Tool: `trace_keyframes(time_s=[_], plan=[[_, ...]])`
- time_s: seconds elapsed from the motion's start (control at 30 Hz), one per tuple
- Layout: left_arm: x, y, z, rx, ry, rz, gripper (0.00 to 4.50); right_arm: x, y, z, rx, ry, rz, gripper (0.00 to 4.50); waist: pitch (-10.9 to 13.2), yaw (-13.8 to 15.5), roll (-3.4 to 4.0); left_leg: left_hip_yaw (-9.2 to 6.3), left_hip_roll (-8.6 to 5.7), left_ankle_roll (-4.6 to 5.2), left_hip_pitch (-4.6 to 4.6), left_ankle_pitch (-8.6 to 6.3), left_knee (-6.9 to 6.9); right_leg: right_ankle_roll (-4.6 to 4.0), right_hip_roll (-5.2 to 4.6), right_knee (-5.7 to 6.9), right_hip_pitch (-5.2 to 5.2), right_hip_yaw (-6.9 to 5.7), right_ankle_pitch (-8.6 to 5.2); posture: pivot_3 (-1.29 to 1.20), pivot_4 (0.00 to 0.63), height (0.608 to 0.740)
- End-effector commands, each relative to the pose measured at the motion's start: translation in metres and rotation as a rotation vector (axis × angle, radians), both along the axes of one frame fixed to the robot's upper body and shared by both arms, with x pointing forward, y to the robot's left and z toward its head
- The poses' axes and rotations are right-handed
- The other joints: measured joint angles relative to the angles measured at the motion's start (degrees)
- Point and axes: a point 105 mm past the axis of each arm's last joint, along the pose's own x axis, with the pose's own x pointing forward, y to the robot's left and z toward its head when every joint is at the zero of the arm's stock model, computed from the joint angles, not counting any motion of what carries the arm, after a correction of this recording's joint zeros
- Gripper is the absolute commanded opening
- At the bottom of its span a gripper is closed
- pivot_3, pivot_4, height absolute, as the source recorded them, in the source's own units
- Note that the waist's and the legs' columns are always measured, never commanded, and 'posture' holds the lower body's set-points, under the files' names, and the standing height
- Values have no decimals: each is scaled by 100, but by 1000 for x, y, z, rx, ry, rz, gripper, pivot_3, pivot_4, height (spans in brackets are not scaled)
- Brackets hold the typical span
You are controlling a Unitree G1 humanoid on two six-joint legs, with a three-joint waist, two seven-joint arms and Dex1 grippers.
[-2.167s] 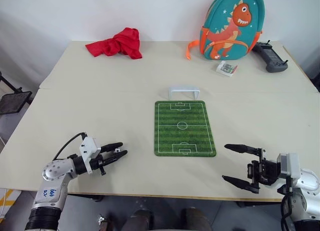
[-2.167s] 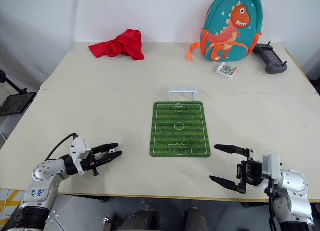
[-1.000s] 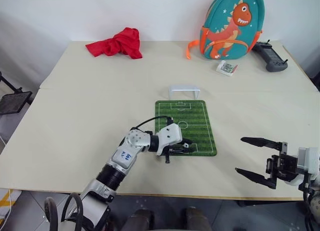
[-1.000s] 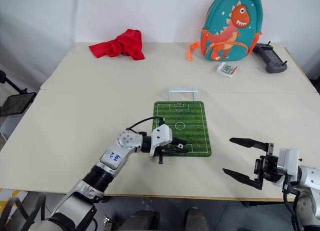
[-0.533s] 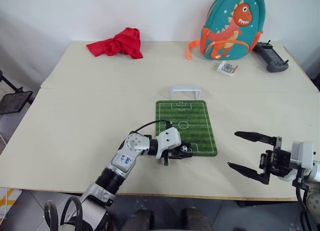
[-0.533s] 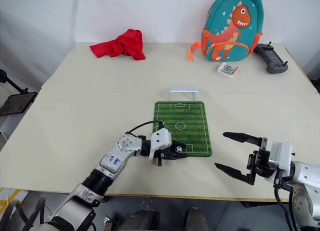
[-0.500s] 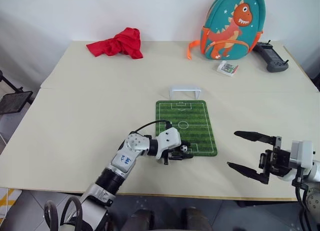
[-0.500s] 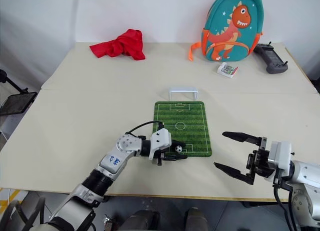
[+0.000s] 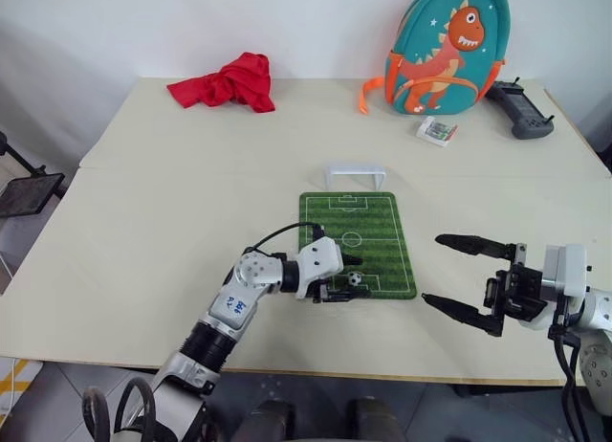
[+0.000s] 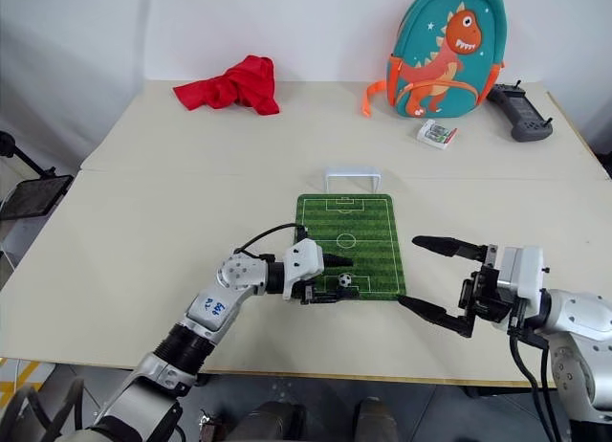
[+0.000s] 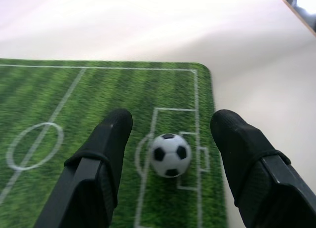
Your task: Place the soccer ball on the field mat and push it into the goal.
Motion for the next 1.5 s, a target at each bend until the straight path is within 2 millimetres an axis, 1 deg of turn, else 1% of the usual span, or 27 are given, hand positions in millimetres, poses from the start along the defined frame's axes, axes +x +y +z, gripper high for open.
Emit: trace_keyframes(time_s=[0.03,0.1,0.2,0.3,0.4,0.57,0.6,0.7,0.8,0.9,1.07,1.13,1.3,1.4,1.5], plan=[[-11,4,28,-81,-50,-63,3037,-2,3,3,6,-14,22,4500,0,-4,0,0,0,0,0,0,0,0,0,0,0,0,0,0,150,740],[-16,12,32,-82,-49,-76,3037,-1,3,2,9,-20,20,4500,0,-6,0,-1,1,0,0,0,0,0,-2,1,-1,2,0,0,150,740],[-21,29,35,-62,-41,-82,3037,1,-3,3,25,-48,-8,4500,0,-35,0,-1,4,0,2,0,-2,-1,-3,1,-1,4,1,0,150,740],[-30,44,30,-36,-1,-93,2506,3,-15,0,37,-63,-36,4500,0,-25,0,-1,6,0,4,0,-3,-3,-2,2,-1,4,1,0,150,740],[-38,46,18,-11,-6,-107,1555,0,-32,-10,11,-58,-56,4500,0,5,0,-3,4,0,4,0,-3,-3,-1,-1,2,7,1,0,150,740],[-48,27,7,-48,86,-135,58,-2,-59,-22,-31,-50,-125,4500,0,99,0,-6,0,5,3,-3,3,-2,-2,-6,8,9,2,0,150,740],[-48,23,5,-48,101,-135,23,-4,-67,-26,-39,-40,-147,4500,0,98,0,-3,-1,5,3,-3,3,-2,-1,-6,8,9,2,0,150,740],[-48,15,-1,-45,129,-129,23,-8,-81,-33,-51,-27,-189,4500,-1,101,1,-2,1,5,5,-3,1,-2,0,-4,7,9,2,0,150,740],[-32,2,-4,-61,125,-55,23,-21,-101,-46,-58,-9,-239,4500,-1,129,2,1,1,5,6,-3,0,-2,1,-4,6,9,2,0,150,740],[-26,-2,-2,-74,125,-45,23,-25,-105,-51,-52,-7,-243,4500,-1,115,1,10,-1,7,4,-4,4,-2,3,-8,7,4,2,0,150,740],[-19,-4,-9,-41,133,-37,23,-28,-106,-59,-42,-2,-243,4500,-1,29,2,22,2,7,11,-4,4,-2,3,-3,5,3,2,0,150,740],[-11,-7,-10,-34,122,-14,23,-29,-105,-63,-35,2,-244,4500,-1,19,2,22,2,8,11,-4,6,-2,4,-3,6,4,2,0,150,740],[19,-13,4,-77,61,70,23,-28,-102,-66,-6,-12,-259,4500,-1,25,1,20,-2,9,5,-5,19,3,3,-4,8,2,5,0,150,740],[44,-13,21,-105,-21,126,23,-24,-94,-67,44,-31,-287,4500,1,26,-1,21,-3,10,3,-5,21,7,4,-5,8,1,7,0,150,740],[57,-11,43,-137,-100,122,23,-18,-86,-68,98,-49,-331,4500,1,-4,-1,22,-3,10,2,-6,21,7,3,-2,5,0,7,0,150,740]])
